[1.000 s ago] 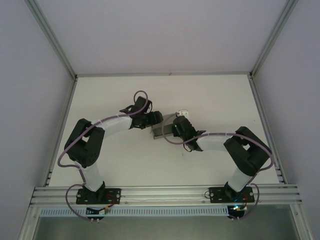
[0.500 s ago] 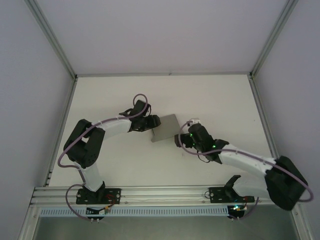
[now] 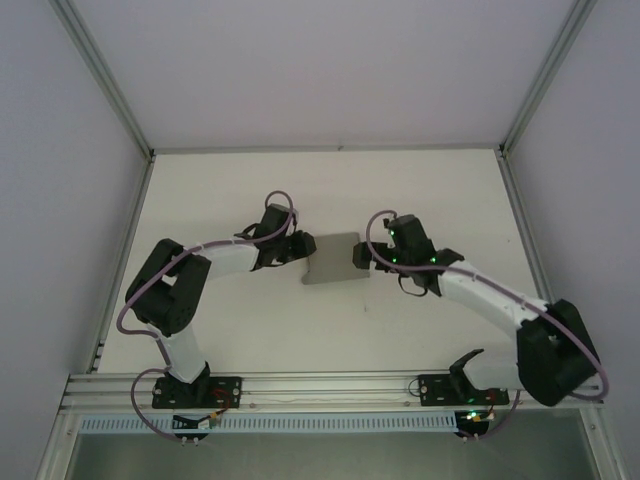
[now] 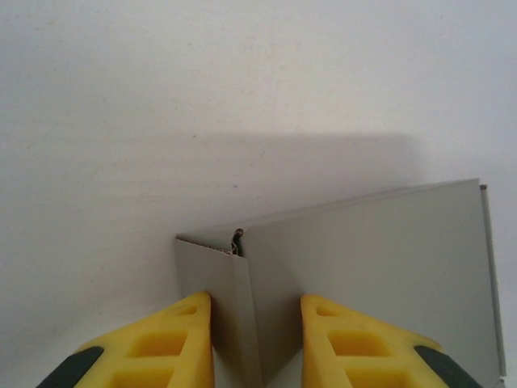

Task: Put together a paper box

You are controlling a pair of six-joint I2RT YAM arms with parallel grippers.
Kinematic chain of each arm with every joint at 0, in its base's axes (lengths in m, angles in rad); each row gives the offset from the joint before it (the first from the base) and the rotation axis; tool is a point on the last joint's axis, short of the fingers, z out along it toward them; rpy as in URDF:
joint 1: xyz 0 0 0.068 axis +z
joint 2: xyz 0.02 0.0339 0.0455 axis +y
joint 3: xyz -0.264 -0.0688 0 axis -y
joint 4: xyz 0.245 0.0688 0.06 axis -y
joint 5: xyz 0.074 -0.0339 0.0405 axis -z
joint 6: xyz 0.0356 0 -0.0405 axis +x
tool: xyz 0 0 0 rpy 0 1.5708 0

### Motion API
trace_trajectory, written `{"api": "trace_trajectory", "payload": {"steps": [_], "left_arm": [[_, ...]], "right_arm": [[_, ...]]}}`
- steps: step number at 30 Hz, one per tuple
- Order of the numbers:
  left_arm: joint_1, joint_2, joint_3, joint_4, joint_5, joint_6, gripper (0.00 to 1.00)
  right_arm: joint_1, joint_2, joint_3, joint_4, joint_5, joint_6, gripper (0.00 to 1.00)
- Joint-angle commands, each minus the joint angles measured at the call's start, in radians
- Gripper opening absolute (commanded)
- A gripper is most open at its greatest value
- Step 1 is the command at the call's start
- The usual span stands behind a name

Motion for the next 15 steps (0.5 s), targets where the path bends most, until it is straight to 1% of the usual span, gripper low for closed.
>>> {"api": "trace_trajectory", "payload": {"steps": [1, 4, 7, 10, 11, 15], "left_arm": [[0.04, 0.048, -0.09, -0.001, 0.08, 0.002, 0.26], [0.068, 0.065, -0.119, 0.053, 0.116, -0.017, 0.25], [0.097, 0.084, -0.166, 0.194, 0.224, -0.049, 0.24], [0.119, 0.105, -0.191, 0.271, 0.276, -0.066, 0.22], [0.126, 0.114, -0.196, 0.298, 0.297, -0.072, 0.19], [0.155, 0.156, -0.231, 0.427, 0.366, -0.123, 0.19]], "right_arm": [[-0.058, 0.086, 0.054, -0.013, -0.226, 0.024, 1.0], [-0.098, 0.169, 0.093, 0.0, -0.326, 0.044, 1.0], [-0.13, 0.242, 0.131, -0.007, -0.405, 0.062, 0.99], [-0.14, 0.289, 0.143, 0.04, -0.494, 0.063, 0.99], [-0.141, 0.303, 0.152, 0.045, -0.516, 0.068, 0.98], [-0.148, 0.358, 0.174, 0.068, -0.565, 0.075, 0.99]]}}
